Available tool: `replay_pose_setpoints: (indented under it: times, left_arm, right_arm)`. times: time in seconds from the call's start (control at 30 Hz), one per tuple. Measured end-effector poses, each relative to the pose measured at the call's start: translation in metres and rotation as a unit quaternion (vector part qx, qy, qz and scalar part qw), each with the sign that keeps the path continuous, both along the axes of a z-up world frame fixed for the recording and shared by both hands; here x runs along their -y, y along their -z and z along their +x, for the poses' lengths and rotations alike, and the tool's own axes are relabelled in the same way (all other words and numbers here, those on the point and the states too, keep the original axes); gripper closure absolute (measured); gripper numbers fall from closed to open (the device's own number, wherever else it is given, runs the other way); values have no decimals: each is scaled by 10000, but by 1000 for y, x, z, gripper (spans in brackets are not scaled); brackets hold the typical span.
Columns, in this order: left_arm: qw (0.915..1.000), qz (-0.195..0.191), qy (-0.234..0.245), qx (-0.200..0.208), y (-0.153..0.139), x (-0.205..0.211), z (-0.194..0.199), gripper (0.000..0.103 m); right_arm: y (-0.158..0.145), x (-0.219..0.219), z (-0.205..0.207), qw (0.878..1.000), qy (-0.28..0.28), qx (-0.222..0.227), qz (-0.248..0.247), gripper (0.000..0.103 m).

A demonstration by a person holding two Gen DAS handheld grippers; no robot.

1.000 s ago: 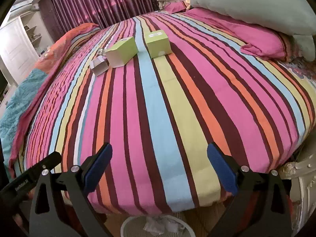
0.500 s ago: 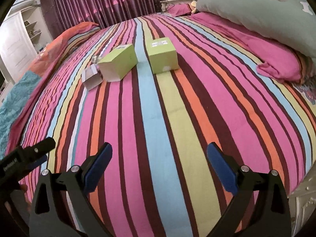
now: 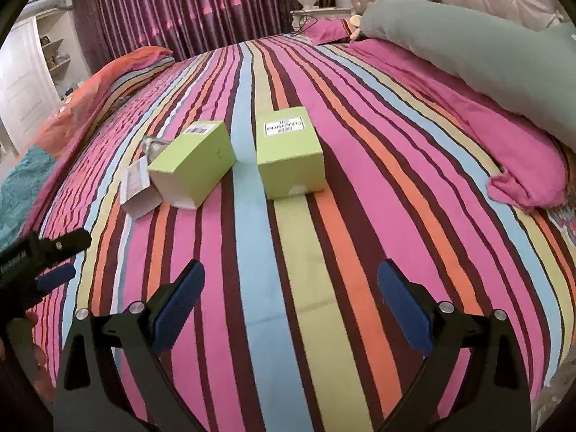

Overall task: Collect trash
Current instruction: 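Raise both tools back toward the boxes on the bed, then grasp the white cosmetic box with left tool while right tool grasps the green DEEP CLEANSING OIL box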

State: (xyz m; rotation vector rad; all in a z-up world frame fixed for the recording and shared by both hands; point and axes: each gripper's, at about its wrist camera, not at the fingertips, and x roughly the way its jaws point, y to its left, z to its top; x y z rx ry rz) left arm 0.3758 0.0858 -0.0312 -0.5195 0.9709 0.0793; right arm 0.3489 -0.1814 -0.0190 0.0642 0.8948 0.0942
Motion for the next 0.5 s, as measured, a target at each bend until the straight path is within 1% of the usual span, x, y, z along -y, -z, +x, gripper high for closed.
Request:
replay_pose_setpoints:
  times: [0.23, 0.5]
  left_arm:
    - [9998, -201, -24, -45, 2, 2, 46, 19]
    - [9990, -339, -175, -221, 13, -4, 91, 19]
  right_arm:
    - [4, -2, 27, 10000, -36, -10, -86, 11]
    - [4, -8, 56, 9998, -71, 43, -196, 11]
